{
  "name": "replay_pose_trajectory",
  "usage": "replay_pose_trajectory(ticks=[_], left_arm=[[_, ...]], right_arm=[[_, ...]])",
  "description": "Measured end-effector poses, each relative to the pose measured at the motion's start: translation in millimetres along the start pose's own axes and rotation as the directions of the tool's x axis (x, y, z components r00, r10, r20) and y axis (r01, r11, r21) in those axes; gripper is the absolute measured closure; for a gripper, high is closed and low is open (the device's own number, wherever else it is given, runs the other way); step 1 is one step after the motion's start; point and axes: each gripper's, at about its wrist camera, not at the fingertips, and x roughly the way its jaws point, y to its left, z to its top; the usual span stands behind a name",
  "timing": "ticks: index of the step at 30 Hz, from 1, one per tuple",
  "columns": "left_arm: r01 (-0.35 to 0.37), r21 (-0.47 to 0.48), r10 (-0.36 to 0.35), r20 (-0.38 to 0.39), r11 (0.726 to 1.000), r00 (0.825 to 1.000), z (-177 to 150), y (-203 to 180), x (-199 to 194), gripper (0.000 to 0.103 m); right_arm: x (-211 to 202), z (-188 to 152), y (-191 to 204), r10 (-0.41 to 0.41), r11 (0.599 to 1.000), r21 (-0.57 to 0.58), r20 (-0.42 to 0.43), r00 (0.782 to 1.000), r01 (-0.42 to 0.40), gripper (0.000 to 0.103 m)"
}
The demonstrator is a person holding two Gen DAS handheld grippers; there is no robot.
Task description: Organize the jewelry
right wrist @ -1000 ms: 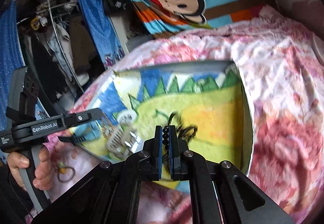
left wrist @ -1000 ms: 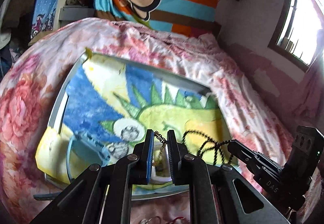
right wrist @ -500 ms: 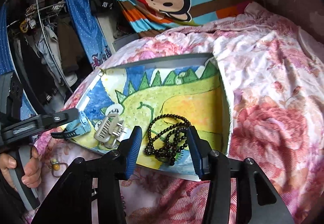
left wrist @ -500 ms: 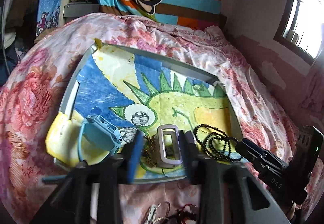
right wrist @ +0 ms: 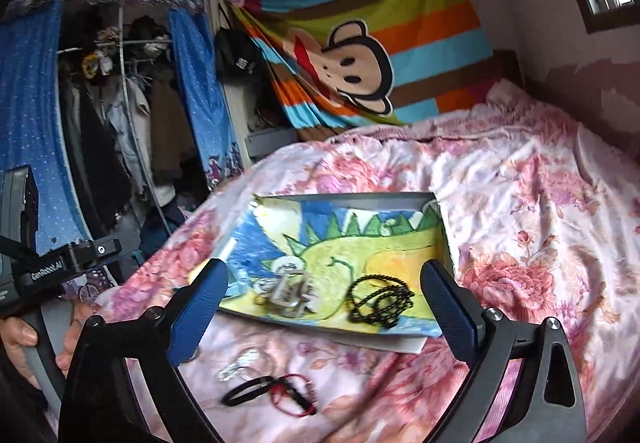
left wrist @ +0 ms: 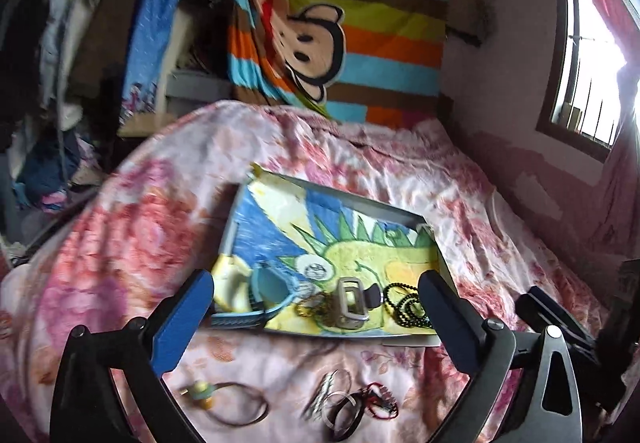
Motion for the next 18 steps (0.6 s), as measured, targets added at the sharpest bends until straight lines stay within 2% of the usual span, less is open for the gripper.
replay_pose_trajectory(ticks=[5,9,15,18], left_arm=[[-0.041,0.025,0.040,0.038,0.999,0.998,-14.0,12.6,-39.8,0.000],[-0.059,0.036,0.058,0.037,0.998,0.998,-28.6,23.1,-61.1,0.000],[-0.081,0.031,0.081,0.004,0.996,0.997,-58.1,39.0,-84.4,0.000],[-0.096,-0.001,0.096,-0.004,0.995,0.995,-78.6,47.8,-96.6,0.000]], right_arm=[[-37.7,-9.1,25.1,0.012,1.000,-0.016,0.054,0.998,-0.011,0.002],[-57.7,-19.0,38.4,0.008,1.000,-0.025,0.055,0.998,-0.007,0.002],[-75.6,-44.1,52.4,-0.004,0.999,-0.050,-0.008,1.000,0.003,0.002],[-78.7,-60.5,54.8,-0.001,0.999,-0.051,-0.061,0.998,-0.002,0.002]])
